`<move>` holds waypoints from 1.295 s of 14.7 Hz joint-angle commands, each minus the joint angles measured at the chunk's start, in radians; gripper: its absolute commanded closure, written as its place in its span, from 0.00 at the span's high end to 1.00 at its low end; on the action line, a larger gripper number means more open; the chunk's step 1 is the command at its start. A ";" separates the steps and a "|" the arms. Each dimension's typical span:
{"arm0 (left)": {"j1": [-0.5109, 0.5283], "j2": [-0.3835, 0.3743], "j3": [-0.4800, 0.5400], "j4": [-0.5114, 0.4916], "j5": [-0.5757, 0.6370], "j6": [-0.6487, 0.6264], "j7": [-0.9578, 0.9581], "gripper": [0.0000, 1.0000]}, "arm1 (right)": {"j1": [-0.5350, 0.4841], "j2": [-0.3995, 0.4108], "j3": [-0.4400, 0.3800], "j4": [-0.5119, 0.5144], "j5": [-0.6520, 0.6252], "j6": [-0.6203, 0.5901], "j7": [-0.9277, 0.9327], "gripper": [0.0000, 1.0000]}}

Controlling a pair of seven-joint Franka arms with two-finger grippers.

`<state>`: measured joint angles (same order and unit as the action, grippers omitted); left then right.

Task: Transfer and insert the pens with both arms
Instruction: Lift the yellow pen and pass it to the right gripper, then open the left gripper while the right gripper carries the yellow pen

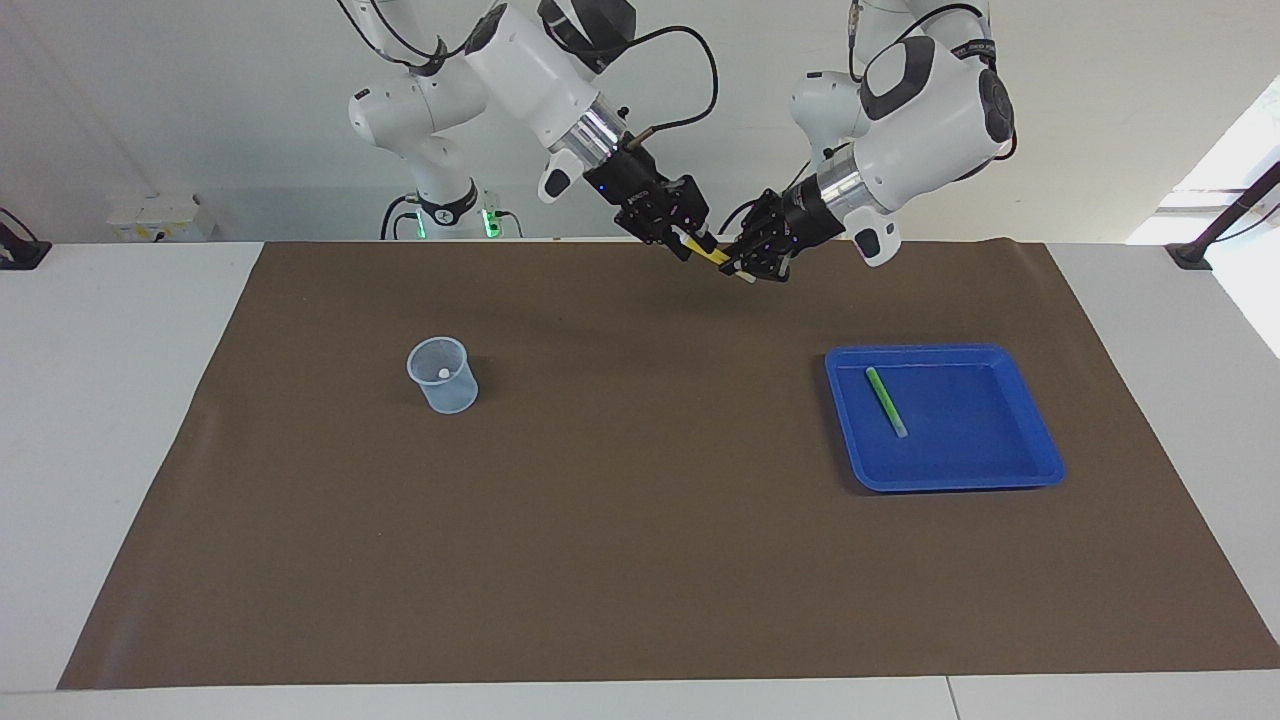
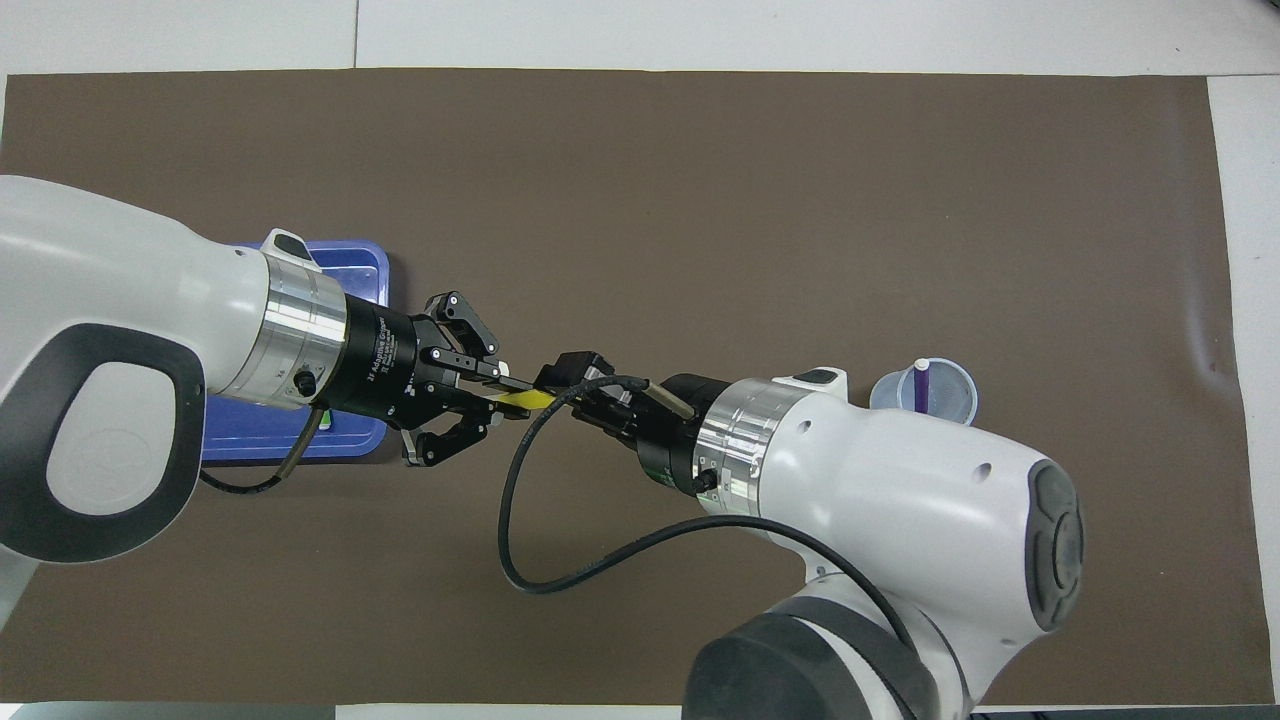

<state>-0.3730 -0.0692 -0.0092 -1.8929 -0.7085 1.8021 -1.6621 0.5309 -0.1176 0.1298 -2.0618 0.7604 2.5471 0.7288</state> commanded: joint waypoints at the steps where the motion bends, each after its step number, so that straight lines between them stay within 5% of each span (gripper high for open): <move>1: -0.003 -0.031 0.005 -0.037 -0.020 0.023 -0.008 0.00 | -0.006 -0.002 -0.002 0.006 -0.013 -0.022 -0.015 0.32; 3: -0.003 -0.031 0.005 -0.037 -0.020 0.025 -0.008 0.00 | -0.006 -0.004 -0.002 0.005 -0.013 -0.022 -0.017 0.28; 6: 0.000 -0.031 0.005 -0.035 -0.032 0.026 -0.008 0.00 | -0.006 -0.004 -0.002 0.003 -0.013 -0.024 -0.017 0.00; 11: -0.004 -0.031 0.005 -0.035 -0.035 0.037 -0.015 0.00 | -0.022 -0.005 -0.002 0.005 -0.013 -0.051 -0.019 0.00; 12: -0.007 -0.031 0.005 -0.034 -0.034 0.045 -0.008 0.84 | -0.023 -0.007 -0.002 0.005 -0.013 -0.062 -0.022 0.00; 13: -0.010 -0.031 0.006 -0.034 -0.031 0.057 -0.004 1.00 | -0.025 -0.007 -0.004 0.006 -0.013 -0.073 -0.022 0.00; 16: -0.006 -0.031 0.008 -0.032 -0.026 0.057 -0.002 1.00 | -0.032 -0.010 -0.013 0.009 -0.041 -0.119 -0.041 0.00; 19: 0.029 -0.031 0.015 -0.035 -0.019 0.054 0.085 1.00 | -0.159 -0.052 -0.013 0.046 -0.238 -0.366 -0.210 0.00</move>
<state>-0.3701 -0.0723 -0.0029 -1.8984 -0.7217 1.8470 -1.6417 0.4530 -0.1317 0.1161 -2.0418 0.6057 2.3280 0.6346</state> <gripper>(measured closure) 0.106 0.819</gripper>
